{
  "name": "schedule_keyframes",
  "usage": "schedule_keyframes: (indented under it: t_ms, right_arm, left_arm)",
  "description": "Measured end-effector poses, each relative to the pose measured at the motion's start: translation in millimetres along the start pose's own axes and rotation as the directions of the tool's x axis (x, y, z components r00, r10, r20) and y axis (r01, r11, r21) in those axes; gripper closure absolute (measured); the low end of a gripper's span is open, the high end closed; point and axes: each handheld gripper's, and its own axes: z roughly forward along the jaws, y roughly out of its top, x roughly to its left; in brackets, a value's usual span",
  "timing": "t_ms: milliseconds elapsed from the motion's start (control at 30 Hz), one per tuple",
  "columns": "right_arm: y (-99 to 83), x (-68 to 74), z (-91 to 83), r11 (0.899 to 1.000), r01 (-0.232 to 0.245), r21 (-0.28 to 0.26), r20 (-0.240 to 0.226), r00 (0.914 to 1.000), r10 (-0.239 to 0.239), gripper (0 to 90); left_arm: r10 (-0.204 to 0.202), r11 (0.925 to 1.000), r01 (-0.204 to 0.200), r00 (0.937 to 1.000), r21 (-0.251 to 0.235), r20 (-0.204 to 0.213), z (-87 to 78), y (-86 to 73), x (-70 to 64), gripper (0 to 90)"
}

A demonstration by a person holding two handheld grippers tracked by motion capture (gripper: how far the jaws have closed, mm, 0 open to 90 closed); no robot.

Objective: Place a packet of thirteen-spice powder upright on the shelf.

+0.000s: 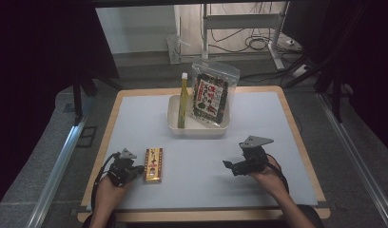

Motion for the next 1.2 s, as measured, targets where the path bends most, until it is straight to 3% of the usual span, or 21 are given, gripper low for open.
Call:
schedule_keyframes:
  t_ms: [100, 200, 267, 433, 533, 733, 967, 1033, 1100, 1200]
  right_arm:
    - [0.1, 0.7, 1.4, 1.0, 0.001, 0.007, -0.003, 1.0, -0.001, 3.8]
    - [-0.5, -0.2, 2.1, 1.0, -0.002, 0.012, -0.006, 1.0, 0.002, 3.8]
    - [-0.7, -1.2, 2.1, 1.0, -0.008, 0.015, -0.004, 1.0, 0.008, 3.8]
    - [-1.0, -2.4, 2.2, 1.0, -0.012, 0.017, -0.004, 0.9999, 0.012, 3.8]
    - [-1.0, -2.4, 2.3, 1.0, -0.011, 0.018, -0.004, 0.9999, 0.012, 3.7]
    - [-1.5, -3.7, 2.9, 1.0, -0.015, 0.022, -0.006, 0.9999, 0.015, 3.7]
    - [-3.2, -4.1, 6.7, 0.999, -0.022, 0.039, -0.014, 0.9997, 0.022, 3.7]
    - [-3.4, -3.9, 6.8, 0.999, -0.022, 0.045, -0.019, 0.9996, 0.023, 3.8]
    - [-3.4, -3.8, 7.9, 0.998, -0.027, 0.054, -0.028, 0.9992, 0.028, 3.7]
    - [-2.6, -2.7, 10.4, 0.997, -0.023, 0.073, -0.033, 0.9991, 0.025, 3.7]
  left_arm:
    - [0.012, 0.9999, -0.012, 0.9995, 0.003, 0.029, 3.6, 4.6, -6.2, 89.7]
    - [0.029, 0.9996, -0.029, 0.9957, 0.0, 0.089, 9.3, 9.8, -15.9, 89.7]
    - [0.054, 0.9985, -0.054, 0.9945, 0.005, 0.09, 12.5, 14.0, -23.3, 89.7]
    - [0.104, 0.9945, -0.105, 0.9838, -0.003, 0.146, 23.8, 26.5, -42.0, 89.7]
    - [0.136, 0.9906, -0.137, 0.9737, -0.004, 0.183, 30.8, 32.8, -54.8, 89.7]
    - [0.188, 0.982, -0.187, 0.9581, -0.025, 0.216, 42.9, 46.3, -74.5, 89.6]
    - [0.249, 0.9686, -0.241, 0.945, -0.063, 0.213, 61.8, 66.5, -95.0, 89.7]
    - [0.257, 0.9663, -0.249, 0.9443, -0.067, 0.205, 58.9, 65.2, -95.4, 89.5]
    - [0.254, 0.9666, -0.243, 0.9493, -0.079, 0.185, 51.6, 62.7, -90.9, 86.9]
    - [0.229, 0.9701, -0.214, 0.9632, -0.114, 0.14, 37.6, 56.7, -79.3, 73.9]
